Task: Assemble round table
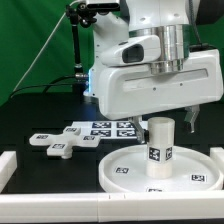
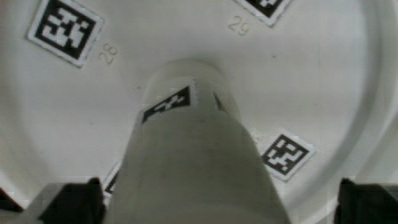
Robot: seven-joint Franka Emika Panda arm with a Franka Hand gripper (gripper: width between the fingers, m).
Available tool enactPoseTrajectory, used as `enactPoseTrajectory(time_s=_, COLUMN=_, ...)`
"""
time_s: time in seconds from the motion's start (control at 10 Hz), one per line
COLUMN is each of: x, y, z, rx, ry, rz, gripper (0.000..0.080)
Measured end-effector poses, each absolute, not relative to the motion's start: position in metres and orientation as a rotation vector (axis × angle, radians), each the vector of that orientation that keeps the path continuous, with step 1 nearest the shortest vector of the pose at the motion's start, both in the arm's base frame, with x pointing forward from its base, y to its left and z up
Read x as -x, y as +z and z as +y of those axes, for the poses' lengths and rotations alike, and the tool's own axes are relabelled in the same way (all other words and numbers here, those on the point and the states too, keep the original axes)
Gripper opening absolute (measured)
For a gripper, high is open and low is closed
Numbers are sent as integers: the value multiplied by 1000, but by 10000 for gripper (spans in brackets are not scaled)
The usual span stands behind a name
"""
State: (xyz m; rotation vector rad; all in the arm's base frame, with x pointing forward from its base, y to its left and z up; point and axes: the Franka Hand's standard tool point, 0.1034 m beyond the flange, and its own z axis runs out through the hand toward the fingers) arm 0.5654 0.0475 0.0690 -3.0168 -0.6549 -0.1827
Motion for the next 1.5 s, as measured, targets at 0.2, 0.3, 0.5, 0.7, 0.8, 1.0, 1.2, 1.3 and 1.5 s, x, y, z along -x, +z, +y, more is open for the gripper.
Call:
enactPoseTrajectory(time_s=0.2, x=-567, y=70, z=50, rx=2974, ry=-183, rz=-929, gripper=649)
enactPoseTrajectory(time_s=0.3, x=-567, y=70, z=52, rx=2940, ry=-180, rz=-1078, gripper=649)
enactPoseTrajectory(time_s=0.5, x=-565, y=70, z=53, rx=2858, ry=-137, rz=-1326, gripper=649)
enactPoseTrajectory(time_s=0.7, x=-566, y=69, z=51, rx=2786, ry=-112, rz=-1487, gripper=649)
enactPoseTrajectory(time_s=0.8, x=-565, y=69, z=51, rx=2753, ry=-108, rz=-1555, gripper=649)
enactPoseTrajectory(time_s=1.0, x=-566, y=69, z=48, rx=2665, ry=-102, rz=-1719, gripper=649)
enactPoseTrajectory(time_s=1.2, x=-566, y=68, z=48, rx=2543, ry=-77, rz=-1927, gripper=649)
enactPoseTrajectory(time_s=1.3, x=-568, y=67, z=47, rx=2489, ry=-65, rz=-2016, gripper=649)
enactPoseTrajectory(time_s=1.5, x=-568, y=67, z=47, rx=2364, ry=-50, rz=-2185, gripper=649)
